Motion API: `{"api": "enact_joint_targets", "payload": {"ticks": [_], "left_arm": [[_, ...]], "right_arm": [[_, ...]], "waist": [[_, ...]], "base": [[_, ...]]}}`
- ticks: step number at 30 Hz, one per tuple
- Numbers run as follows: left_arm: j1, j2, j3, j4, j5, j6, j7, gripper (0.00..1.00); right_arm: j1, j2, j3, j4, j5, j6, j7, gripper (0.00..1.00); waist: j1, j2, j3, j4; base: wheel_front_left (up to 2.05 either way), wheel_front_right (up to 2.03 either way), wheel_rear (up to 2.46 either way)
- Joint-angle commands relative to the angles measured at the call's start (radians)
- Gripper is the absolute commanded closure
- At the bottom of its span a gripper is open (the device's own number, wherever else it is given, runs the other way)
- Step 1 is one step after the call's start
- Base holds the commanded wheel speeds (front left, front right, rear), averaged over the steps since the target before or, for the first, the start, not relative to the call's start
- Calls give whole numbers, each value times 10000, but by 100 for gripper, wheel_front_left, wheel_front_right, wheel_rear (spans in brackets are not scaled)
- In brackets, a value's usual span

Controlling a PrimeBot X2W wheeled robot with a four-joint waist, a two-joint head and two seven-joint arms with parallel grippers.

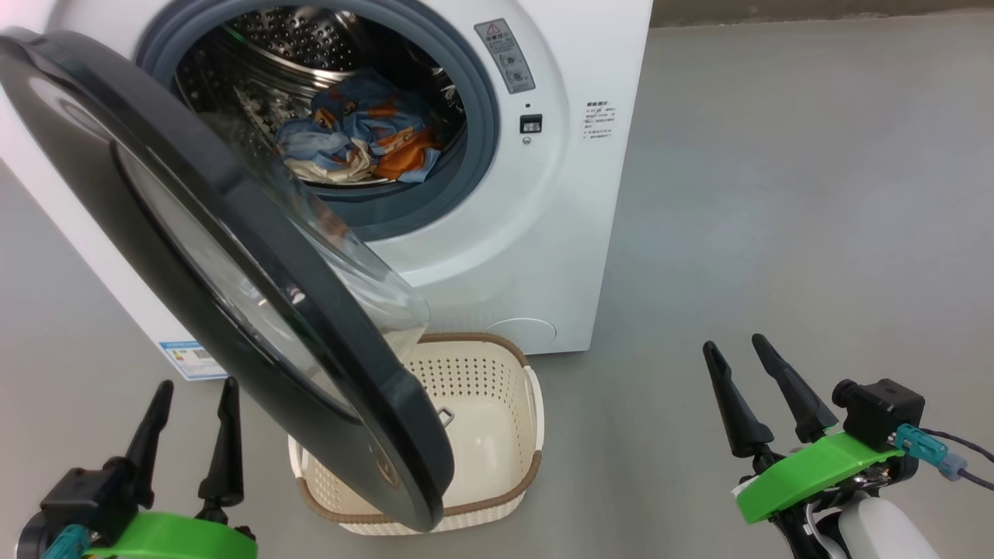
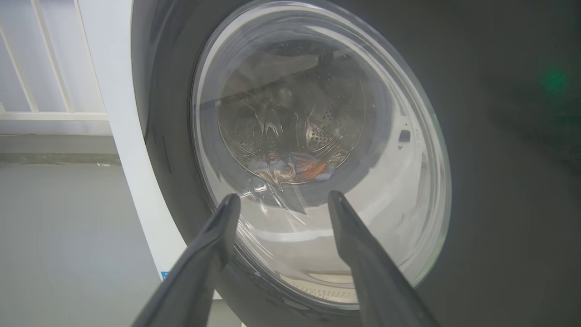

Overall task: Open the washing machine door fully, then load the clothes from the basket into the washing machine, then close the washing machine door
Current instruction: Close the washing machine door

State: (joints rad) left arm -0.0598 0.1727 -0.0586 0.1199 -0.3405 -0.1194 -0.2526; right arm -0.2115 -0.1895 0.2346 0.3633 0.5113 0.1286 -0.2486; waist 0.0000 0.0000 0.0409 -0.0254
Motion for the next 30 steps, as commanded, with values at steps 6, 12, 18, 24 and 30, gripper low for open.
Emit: {"api": "enact_joint_targets", "payload": {"ticks": [6, 12, 18, 24, 30], "left_arm": [[-171, 120, 510, -256, 147, -64, -90, 0], [-186, 85, 544, -205, 185, -90, -91, 0], [-193, 76, 553, -199, 192, -101, -91, 0], [-189, 40, 561, -173, 171, -108, -91, 0], [-179, 22, 531, -147, 121, -111, -91, 0]], "right_arm": [[-243, -36, 166, -257, -82, 21, -132, 0], [-248, -35, 175, -241, -62, 21, -132, 0], [-258, -37, 174, -236, -56, 21, -132, 0], [-264, -50, 168, -248, -56, 21, -132, 0], [-283, -51, 245, -303, 73, 21, -132, 70]], "waist": [[0, 0, 20, 16], [0, 0, 3, 33], [0, 0, 22, 57], [0, 0, 20, 96], [0, 0, -7, 204]], "base": [[0, 0, 0], [0, 0, 0], [0, 0, 0], [0, 0, 0], [0, 0, 0]]}}
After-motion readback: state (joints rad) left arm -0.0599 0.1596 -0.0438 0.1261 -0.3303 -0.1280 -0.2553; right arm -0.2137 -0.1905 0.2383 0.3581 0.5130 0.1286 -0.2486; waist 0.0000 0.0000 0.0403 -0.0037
